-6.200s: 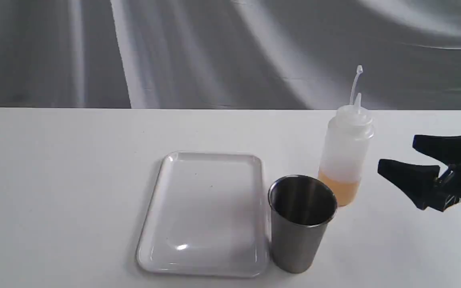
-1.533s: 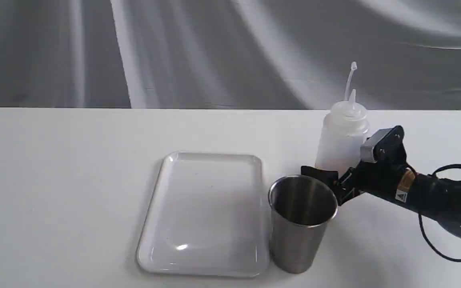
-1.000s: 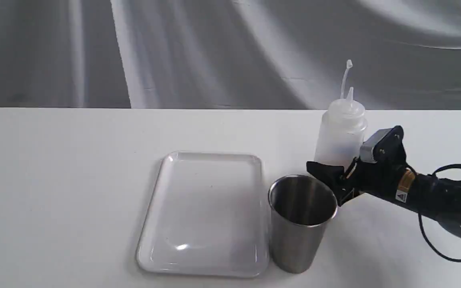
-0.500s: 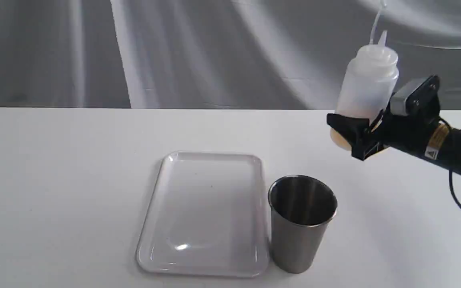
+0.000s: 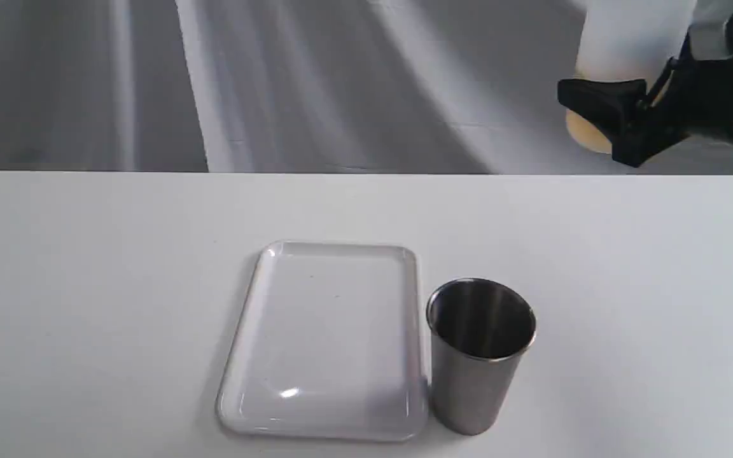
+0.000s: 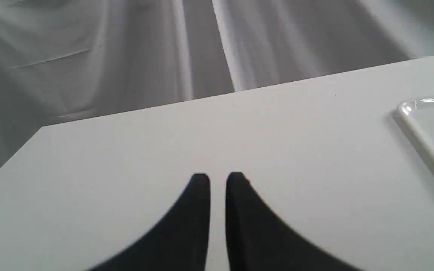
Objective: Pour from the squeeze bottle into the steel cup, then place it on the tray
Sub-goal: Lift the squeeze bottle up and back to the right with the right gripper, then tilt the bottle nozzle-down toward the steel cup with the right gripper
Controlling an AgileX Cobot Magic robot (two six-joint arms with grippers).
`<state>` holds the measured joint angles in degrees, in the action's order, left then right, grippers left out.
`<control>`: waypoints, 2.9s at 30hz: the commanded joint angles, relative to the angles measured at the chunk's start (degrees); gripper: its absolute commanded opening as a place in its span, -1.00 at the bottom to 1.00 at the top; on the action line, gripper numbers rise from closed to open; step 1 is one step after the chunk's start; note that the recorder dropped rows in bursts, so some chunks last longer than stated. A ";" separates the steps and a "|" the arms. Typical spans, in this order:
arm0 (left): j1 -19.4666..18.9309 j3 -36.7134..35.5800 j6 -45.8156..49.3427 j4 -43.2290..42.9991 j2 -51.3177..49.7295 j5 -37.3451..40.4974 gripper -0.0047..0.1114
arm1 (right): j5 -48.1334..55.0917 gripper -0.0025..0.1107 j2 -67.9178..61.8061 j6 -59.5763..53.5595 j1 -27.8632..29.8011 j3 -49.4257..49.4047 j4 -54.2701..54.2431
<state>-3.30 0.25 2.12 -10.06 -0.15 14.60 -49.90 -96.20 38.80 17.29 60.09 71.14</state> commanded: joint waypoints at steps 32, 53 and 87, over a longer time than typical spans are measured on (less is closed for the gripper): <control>-0.14 -0.25 -0.44 0.02 0.15 -0.88 -0.78 | 21.15 -0.95 31.22 37.88 -1.32 -19.53 28.80; -0.14 -0.25 -0.30 0.02 0.15 -0.88 -0.78 | 28.30 -0.95 31.31 38.32 -1.32 -19.58 21.54; -0.14 -0.25 -0.43 0.02 0.15 -0.88 -0.78 | 35.19 -0.95 44.37 38.06 -5.33 -23.70 23.92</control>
<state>-3.30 0.25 2.12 -10.06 -0.15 14.60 -15.78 -52.24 76.84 12.04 37.37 95.00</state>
